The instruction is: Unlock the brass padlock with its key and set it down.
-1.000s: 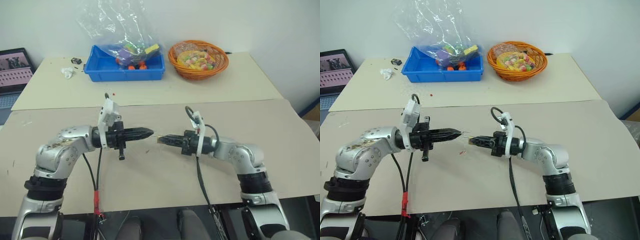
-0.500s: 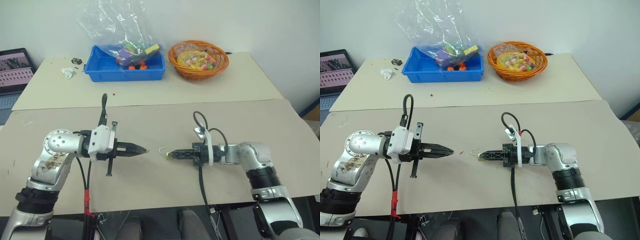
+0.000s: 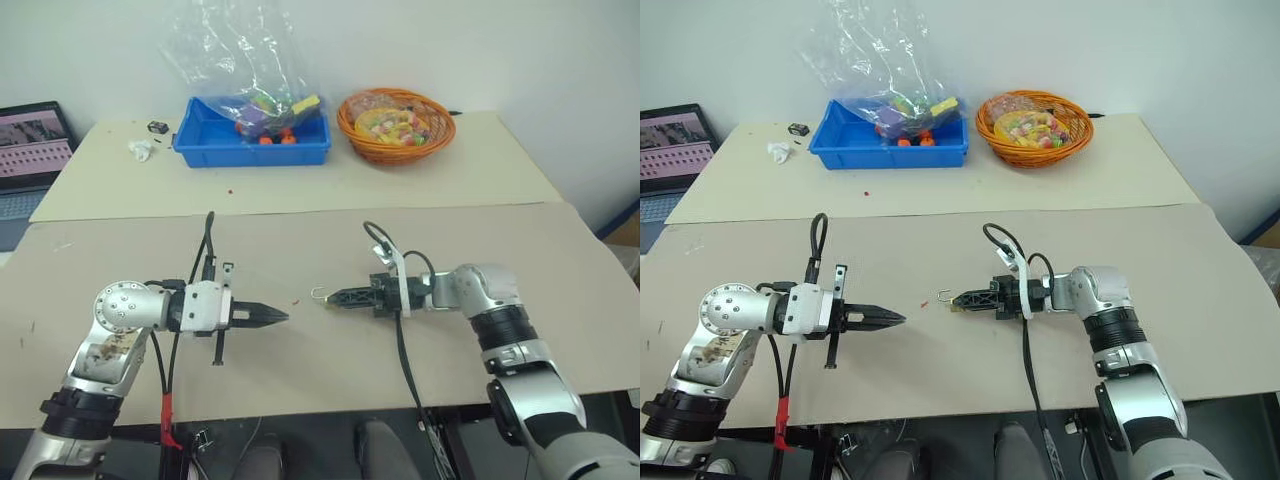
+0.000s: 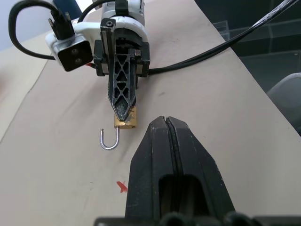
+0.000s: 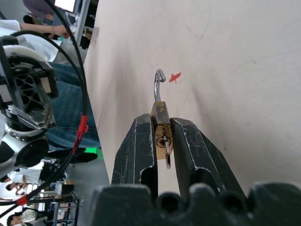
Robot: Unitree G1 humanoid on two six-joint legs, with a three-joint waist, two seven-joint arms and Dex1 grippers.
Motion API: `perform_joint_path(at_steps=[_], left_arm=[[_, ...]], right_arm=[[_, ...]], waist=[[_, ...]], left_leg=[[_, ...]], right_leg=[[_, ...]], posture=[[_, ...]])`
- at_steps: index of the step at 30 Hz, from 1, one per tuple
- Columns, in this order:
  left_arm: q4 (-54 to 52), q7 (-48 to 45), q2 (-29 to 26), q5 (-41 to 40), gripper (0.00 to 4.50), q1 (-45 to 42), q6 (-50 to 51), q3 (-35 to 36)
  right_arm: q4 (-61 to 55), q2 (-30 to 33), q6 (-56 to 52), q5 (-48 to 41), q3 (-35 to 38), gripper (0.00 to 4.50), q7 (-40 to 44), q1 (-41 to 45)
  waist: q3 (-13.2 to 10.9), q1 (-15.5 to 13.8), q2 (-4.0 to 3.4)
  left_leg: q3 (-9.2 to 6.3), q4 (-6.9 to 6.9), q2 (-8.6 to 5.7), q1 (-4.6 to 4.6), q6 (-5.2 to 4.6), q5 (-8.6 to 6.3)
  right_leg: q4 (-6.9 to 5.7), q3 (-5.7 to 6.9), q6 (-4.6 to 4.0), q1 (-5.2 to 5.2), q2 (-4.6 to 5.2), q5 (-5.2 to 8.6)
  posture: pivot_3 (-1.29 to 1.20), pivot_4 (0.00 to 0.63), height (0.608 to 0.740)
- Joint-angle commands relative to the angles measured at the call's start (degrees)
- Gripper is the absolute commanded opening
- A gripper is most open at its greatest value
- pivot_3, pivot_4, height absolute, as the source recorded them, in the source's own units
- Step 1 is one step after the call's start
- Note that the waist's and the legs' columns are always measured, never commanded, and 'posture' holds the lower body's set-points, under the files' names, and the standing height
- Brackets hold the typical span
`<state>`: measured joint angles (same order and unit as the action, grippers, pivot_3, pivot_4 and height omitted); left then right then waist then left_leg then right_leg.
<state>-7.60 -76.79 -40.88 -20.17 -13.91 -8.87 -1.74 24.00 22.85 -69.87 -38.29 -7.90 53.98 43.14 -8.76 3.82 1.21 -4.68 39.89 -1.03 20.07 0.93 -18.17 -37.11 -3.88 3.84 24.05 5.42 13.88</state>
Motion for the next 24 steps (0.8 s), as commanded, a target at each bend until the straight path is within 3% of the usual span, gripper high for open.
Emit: perform_joint_path(at_steps=[1, 2, 3, 12, 18, 22, 24], left_arm=[[-0.2, 1.0, 0.1, -0.1, 0.01, -1.0, -0.8, 0.0], [-0.3, 1.1, 0.1, 0.0, 0.0, -1.2, -0.7, -0.1], [-0.3, 1.2, 0.1, 0.0, 0.0, -1.3, -0.6, -0.2], [-0.1, 1.4, 0.2, 0.0, 0.0, -1.9, -0.9, -0.9], [-1.1, 1.9, 0.0, -1.5, 0.0, -1.2, 0.9, -0.7], [-2.8, 4.8, 0.4, -3.1, 0.0, -0.2, 5.3, 0.3], [-3.9, 5.9, 0.5, -3.2, 0.0, 0.5, 6.4, 0.5]], right_arm=[[2.7, 0.2, 2.0, 3.7, -0.5, 0.63, -1.5, -0.8], [2.9, 0.1, 2.4, 4.0, -0.4, 1.16, -1.7, -0.8], [3.0, 0.0, 2.7, 4.3, -0.3, 1.26, -1.8, -0.9], [3.6, -0.8, 6.9, 7.8, 0.7, 4.39, -3.5, -1.0], [0.4, 4.7, 14.2, 6.4, 5.1, 4.49, 0.7, -1.9], [-12.3, 7.5, 22.1, 3.8, 9.7, 4.49, 3.9, -7.2], [-18.5, 7.6, 25.1, 3.2, 11.9, 4.49, 3.4, -10.4]], waist=[[0.0, 0.0, 0.02], [0.0, 0.0, 0.03], [0.0, -0.2, 0.03], [0.0, 0.0, 0.02], [-0.1, -1.0, -0.15], [-0.2, -1.5, -0.22], [-0.2, -1.1, -0.22]], left_leg=[[0.0, 0.01, 0.0, 0.0, 0.0, 0.0], [0.0, 0.02, 0.0, 0.0, 0.0, 0.0], [0.0, 0.02, 0.0, 0.0, 0.0, 0.0], [0.01, 0.02, 0.0, -0.03, 0.02, 0.01], [-0.02, -0.09, 0.02, -0.77, 0.03, 0.02], [0.0, -0.09, 0.01, -0.51, -0.03, -0.01], [-0.01, -0.08, 0.03, 0.06, -0.06, -0.03]], right_leg=[[0.01, 0.0, 0.01, -0.01, 0.0, -0.03], [0.02, 0.0, 0.02, -0.02, 0.0, -0.08], [0.02, 0.0, 0.03, -0.02, 0.0, -0.11], [0.03, -0.04, -0.02, 0.01, -0.02, -0.23], [0.34, 0.0, -0.01, -0.87, -0.11, -0.26], [0.51, 0.0, 0.1, -0.68, -0.07, -0.2], [0.38, -0.01, 0.14, 0.03, -0.07, -0.18]], posture=[[0.0, 0.15, 0.74], [0.0, 0.15, 0.74], [0.0, 0.15, 0.74], [0.0, 0.15, 0.74], [0.0, 0.15, 0.74], [0.0, 0.15, 0.74], [0.0, 0.15, 0.74]])
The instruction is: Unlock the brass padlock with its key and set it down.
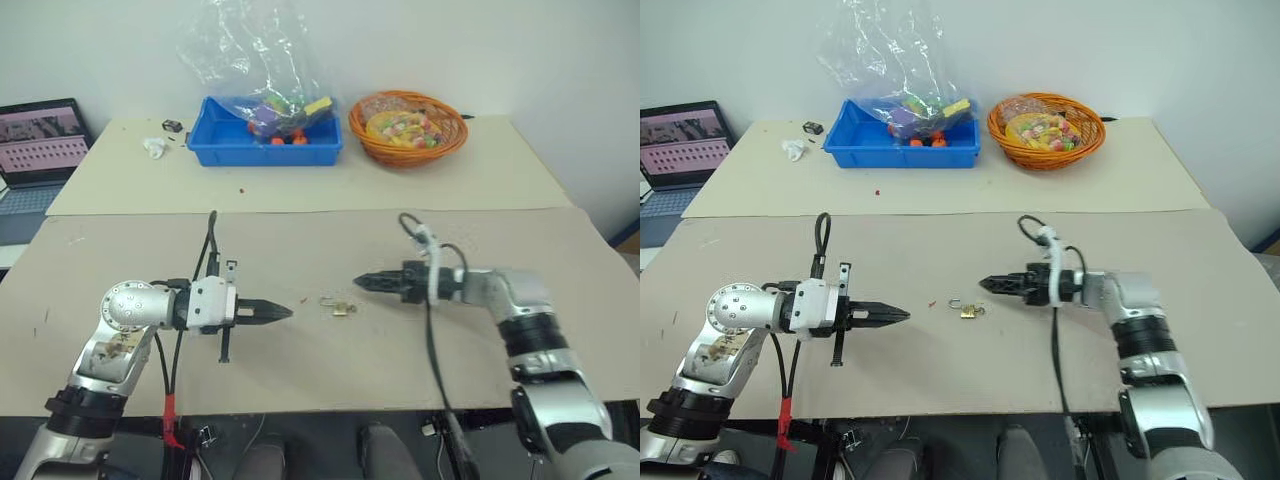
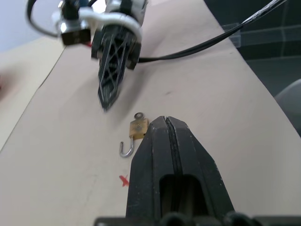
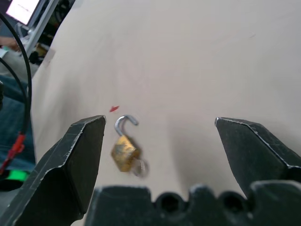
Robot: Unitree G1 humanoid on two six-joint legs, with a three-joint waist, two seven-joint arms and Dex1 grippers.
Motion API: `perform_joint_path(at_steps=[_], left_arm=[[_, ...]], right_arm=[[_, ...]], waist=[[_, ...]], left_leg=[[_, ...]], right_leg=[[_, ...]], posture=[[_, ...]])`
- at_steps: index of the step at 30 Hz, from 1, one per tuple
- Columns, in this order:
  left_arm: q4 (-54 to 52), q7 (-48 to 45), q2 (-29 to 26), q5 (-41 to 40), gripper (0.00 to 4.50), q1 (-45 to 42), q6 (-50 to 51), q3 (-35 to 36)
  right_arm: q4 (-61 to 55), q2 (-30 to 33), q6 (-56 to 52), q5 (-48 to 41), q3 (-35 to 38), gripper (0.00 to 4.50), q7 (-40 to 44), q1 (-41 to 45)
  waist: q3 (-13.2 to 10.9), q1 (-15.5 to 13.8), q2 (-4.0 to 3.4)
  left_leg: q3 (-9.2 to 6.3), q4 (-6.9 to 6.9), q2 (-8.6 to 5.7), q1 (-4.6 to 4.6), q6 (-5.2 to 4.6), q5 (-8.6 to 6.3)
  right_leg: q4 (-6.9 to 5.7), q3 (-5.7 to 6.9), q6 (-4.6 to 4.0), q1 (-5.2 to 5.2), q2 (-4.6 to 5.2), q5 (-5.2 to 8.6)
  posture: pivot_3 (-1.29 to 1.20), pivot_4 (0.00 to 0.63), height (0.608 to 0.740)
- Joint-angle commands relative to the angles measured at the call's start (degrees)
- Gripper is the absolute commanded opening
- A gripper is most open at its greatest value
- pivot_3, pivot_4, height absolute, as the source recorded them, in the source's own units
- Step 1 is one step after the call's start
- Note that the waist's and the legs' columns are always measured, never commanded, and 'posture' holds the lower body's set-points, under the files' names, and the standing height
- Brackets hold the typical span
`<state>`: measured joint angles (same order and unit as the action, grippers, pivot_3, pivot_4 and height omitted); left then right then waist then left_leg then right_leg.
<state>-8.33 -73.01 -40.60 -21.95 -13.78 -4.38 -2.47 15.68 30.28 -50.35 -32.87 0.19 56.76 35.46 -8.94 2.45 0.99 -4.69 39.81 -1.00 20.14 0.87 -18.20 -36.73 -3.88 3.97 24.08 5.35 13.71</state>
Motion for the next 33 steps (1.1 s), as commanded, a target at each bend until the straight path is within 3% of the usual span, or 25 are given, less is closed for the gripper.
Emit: perform_joint_path(at_steps=[1, 6, 10, 18, 33], left_arm=[[-4.0, 3.0, 0.3, -1.7, 0.0, 1.0, 2.6, 1.4], [-7.4, 5.2, 0.1, -2.2, 0.0, 3.5, 4.9, 2.1], [-8.9, 6.2, -0.2, -3.5, 0.0, 4.2, 7.9, 2.6], [-6.9, 10.7, 0.9, -4.3, 0.0, 1.0, 14.9, 2.6], [-7.0, 9.7, 0.3, -1.3, 0.0, 0.9, 13.0, 1.4]], right_arm=[[-15.1, 0.3, 8.3, -1.9, 4.6, 4.49, 0.5, -5.6], [-37.9, 2.4, 11.1, -3.5, 4.6, 4.49, 0.0, -18.6], [-45.4, 3.1, 10.9, -4.1, 3.7, 4.49, -2.0, -22.6], [-41.3, 3.8, 11.1, -4.0, 4.0, 4.49, -3.2, -20.3], [-39.5, 4.2, 10.5, -6.3, 5.2, 4.49, -4.9, -19.2]], waist=[[0.0, 0.4, -0.01], [0.0, 0.4, -0.01], [0.0, 0.0, -0.02], [-0.1, -0.1, 0.01], [-0.1, -0.2, 0.01]], left_leg=[[0.0, 0.02, 0.0, 0.27, 0.01, 0.01], [-0.13, 0.0, -0.06, 0.88, -0.14, -0.09], [-0.03, 0.07, -0.18, 0.93, -0.13, -0.08], [0.1, 0.0, -0.13, 0.04, -0.12, -0.08], [0.07, -0.06, -0.12, 0.12, -0.13, -0.09]], right_leg=[[-0.18, -0.02, -0.01, 0.29, 0.01, -0.01], [-0.28, 0.0, -0.01, 1.08, 0.05, -0.01], [0.02, -0.01, 0.01, 1.08, 0.16, -0.08], [0.14, 0.01, -0.01, 0.17, 0.04, -0.14], [0.41, 0.0, -0.02, 0.21, 0.03, -0.15]], posture=[[0.0, 0.15, 0.74], [0.0, 0.15, 0.74], [0.0, 0.15, 0.74], [0.0, 0.15, 0.74], [0.0, 0.15, 0.74]])
